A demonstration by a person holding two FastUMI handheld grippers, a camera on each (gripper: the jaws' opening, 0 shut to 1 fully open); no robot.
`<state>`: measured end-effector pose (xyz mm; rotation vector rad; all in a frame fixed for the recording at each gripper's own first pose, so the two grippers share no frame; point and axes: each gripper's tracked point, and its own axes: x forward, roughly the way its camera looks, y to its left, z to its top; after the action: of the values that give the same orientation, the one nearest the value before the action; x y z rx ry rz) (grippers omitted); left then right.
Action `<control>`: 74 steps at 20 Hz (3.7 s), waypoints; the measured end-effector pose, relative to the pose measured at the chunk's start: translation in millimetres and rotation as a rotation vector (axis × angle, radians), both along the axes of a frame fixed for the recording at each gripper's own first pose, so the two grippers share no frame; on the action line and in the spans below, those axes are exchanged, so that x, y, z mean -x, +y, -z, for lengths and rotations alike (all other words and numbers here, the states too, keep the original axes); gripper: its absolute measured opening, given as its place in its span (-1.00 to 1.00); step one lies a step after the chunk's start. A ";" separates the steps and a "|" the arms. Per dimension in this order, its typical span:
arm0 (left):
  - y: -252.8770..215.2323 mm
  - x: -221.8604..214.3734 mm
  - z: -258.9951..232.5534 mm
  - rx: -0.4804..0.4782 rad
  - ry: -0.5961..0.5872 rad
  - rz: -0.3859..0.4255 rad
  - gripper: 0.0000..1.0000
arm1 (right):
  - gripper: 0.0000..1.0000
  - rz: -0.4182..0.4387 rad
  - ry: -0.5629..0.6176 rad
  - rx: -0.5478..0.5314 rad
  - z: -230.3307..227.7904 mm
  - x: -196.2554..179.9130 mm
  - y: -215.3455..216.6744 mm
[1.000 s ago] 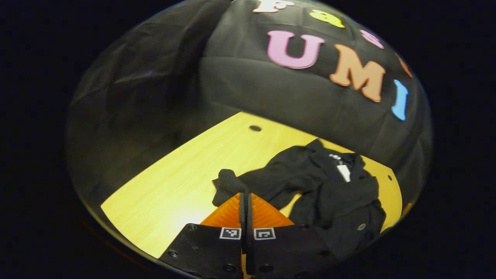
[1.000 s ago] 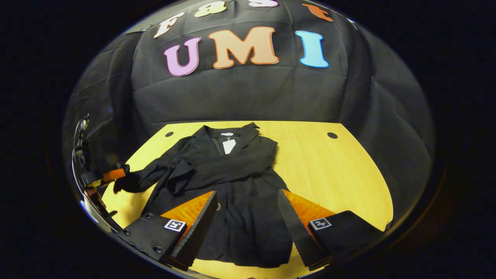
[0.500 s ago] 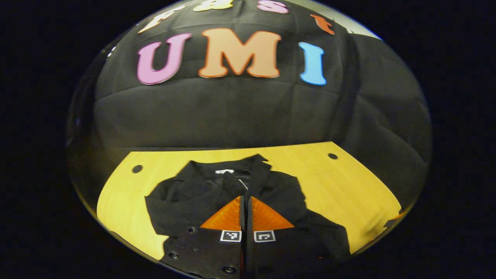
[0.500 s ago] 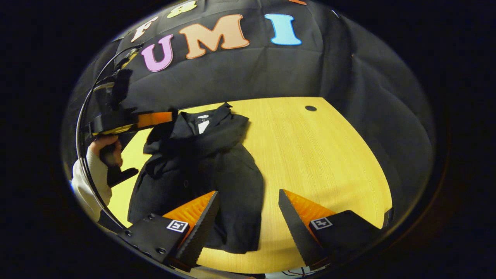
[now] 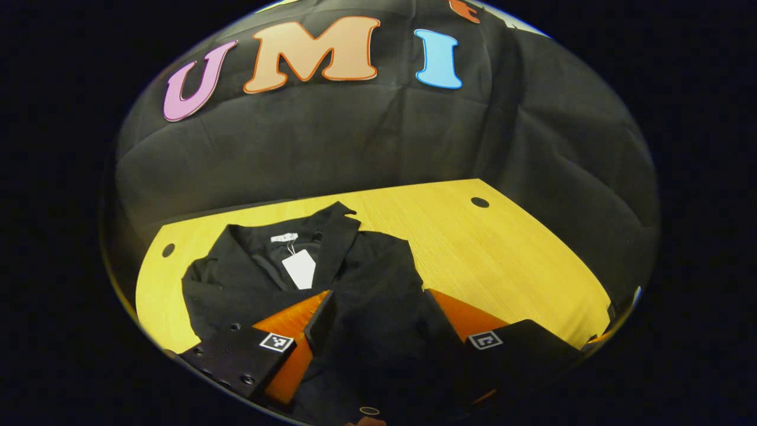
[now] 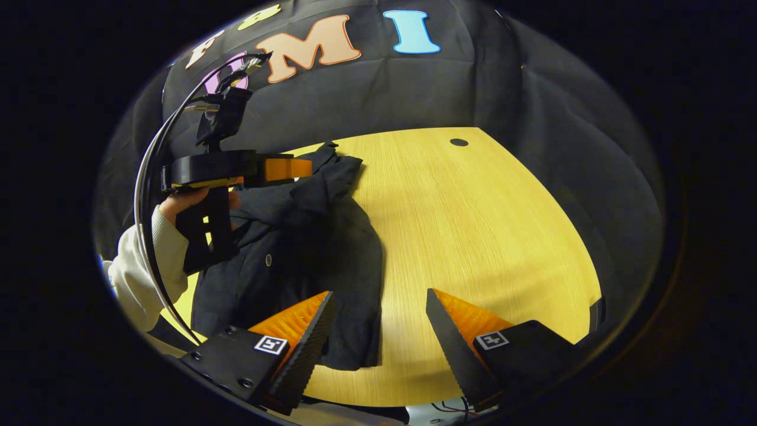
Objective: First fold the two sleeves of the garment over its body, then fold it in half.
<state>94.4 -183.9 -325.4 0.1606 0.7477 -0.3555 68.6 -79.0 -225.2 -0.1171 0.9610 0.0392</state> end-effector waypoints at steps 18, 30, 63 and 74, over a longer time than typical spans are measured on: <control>242.3 211.3 -5.2 -0.088 0.144 -0.408 0.92 | 0.99 -0.176 0.180 0.070 75.1 35.3 50.7; 233.5 272.7 31.3 -0.098 0.292 -0.451 0.89 | 0.94 -0.195 0.230 0.165 93.7 38.7 47.8; 217.5 248.0 29.4 0.116 0.350 -0.508 -0.98 | -0.72 -0.201 0.147 0.095 64.8 21.7 74.9; 191.1 96.7 -56.2 0.167 0.094 -0.337 -0.98 | -0.72 -0.336 -0.049 0.107 -10.1 -89.7 121.6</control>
<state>-2.3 7.2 -269.3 -0.1399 0.8186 -0.1036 158.3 42.7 -215.1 -0.3761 0.8860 0.2930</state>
